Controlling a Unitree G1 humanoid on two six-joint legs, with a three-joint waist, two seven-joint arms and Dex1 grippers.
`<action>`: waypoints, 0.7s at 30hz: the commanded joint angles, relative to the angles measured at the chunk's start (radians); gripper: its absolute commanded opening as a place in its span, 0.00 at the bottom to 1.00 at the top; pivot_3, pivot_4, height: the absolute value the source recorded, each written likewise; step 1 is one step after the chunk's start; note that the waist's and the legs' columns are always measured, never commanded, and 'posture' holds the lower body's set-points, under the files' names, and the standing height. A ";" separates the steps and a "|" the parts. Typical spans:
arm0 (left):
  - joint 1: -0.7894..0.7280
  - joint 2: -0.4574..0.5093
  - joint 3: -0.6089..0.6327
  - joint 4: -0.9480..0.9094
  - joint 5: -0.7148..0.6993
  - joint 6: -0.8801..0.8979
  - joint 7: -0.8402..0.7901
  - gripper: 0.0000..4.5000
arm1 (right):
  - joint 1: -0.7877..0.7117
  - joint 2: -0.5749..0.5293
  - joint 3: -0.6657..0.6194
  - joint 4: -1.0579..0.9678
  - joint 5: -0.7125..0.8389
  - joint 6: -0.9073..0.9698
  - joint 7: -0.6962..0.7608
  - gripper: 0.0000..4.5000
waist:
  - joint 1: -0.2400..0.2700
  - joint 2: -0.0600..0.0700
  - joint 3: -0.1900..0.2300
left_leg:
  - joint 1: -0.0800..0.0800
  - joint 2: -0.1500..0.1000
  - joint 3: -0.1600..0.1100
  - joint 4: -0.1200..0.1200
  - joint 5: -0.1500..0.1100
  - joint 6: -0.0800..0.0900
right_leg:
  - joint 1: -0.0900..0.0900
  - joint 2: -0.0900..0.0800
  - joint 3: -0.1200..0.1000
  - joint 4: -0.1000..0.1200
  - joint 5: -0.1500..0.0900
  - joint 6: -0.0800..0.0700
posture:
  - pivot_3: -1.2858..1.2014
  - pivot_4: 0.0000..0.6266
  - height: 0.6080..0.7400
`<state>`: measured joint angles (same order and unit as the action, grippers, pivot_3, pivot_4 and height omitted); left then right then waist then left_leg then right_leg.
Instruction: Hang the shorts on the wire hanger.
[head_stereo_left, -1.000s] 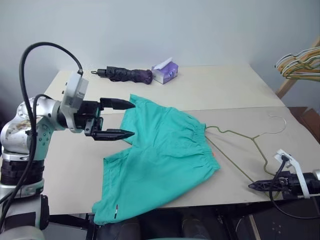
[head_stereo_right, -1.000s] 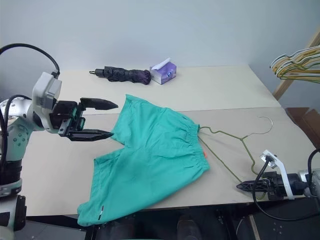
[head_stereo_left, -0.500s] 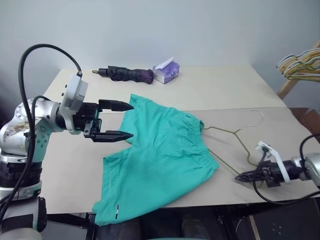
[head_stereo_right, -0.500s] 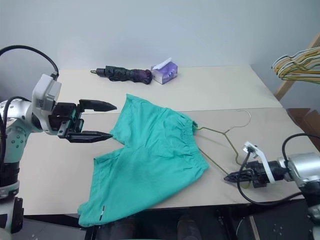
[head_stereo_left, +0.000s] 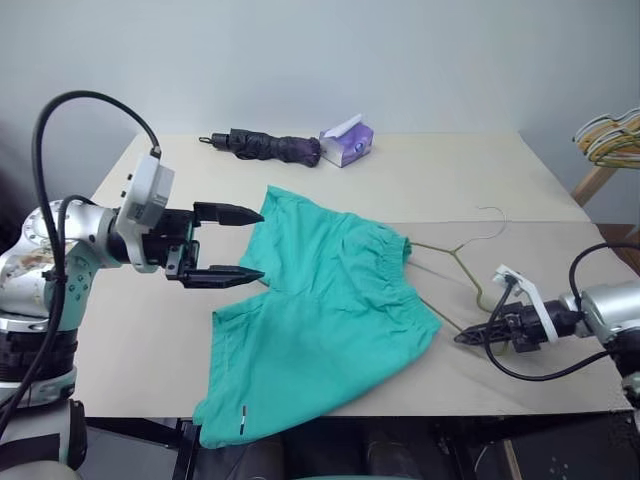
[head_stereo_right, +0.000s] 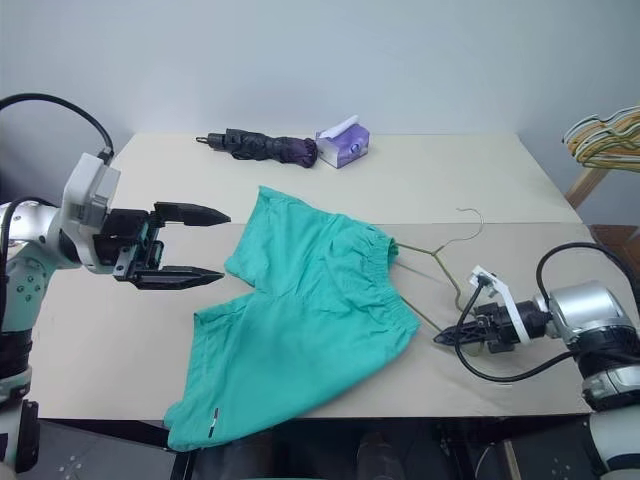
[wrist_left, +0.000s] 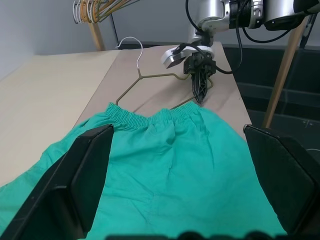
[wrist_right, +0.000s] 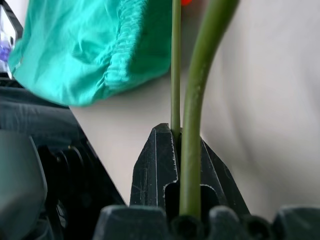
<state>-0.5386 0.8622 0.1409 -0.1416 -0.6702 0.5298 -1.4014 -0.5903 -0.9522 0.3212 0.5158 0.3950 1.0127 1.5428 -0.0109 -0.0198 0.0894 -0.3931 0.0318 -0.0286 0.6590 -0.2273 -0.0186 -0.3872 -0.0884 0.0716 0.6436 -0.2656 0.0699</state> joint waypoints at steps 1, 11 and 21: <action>-0.004 0.017 0.031 -0.016 -0.011 -0.018 0.006 1.00 | -0.043 0.025 -0.019 0.065 -0.014 0.015 -0.003 0.00 | 0.001 0.000 0.000 | 0.000 0.000 0.000 0.000 0.000 0.000 | 0.000 0.000 0.000 0.000 0.000 0.000 | 0.56 0.10 1.00; -0.038 0.011 0.002 0.028 0.012 -0.049 -0.004 1.00 | -0.036 0.026 -0.189 -0.045 0.014 -0.046 -0.120 0.00 | 0.000 0.000 0.000 | 0.000 0.000 0.000 0.000 0.000 0.000 | -0.001 0.000 0.000 0.000 0.000 0.000 | 0.54 0.10 1.00; -0.143 -0.015 -0.063 0.175 0.117 -0.176 -0.032 1.00 | 0.056 -0.072 -0.213 -0.557 -0.247 -0.501 -0.369 0.00 | -0.004 0.001 0.000 | -0.003 0.000 0.000 0.000 0.000 0.000 | -0.003 0.000 0.000 0.001 0.000 0.001 | 0.52 0.06 1.00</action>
<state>-0.6506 0.8502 0.0723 0.0158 -0.5718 0.3938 -1.4331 -0.5043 -1.0000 0.1217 0.0239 0.1879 0.5790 1.1969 -0.0152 -0.0189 0.0889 -0.3959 0.0319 -0.0283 0.6593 -0.2273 -0.0188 -0.3902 -0.0884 0.0711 0.6443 -0.2661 0.0709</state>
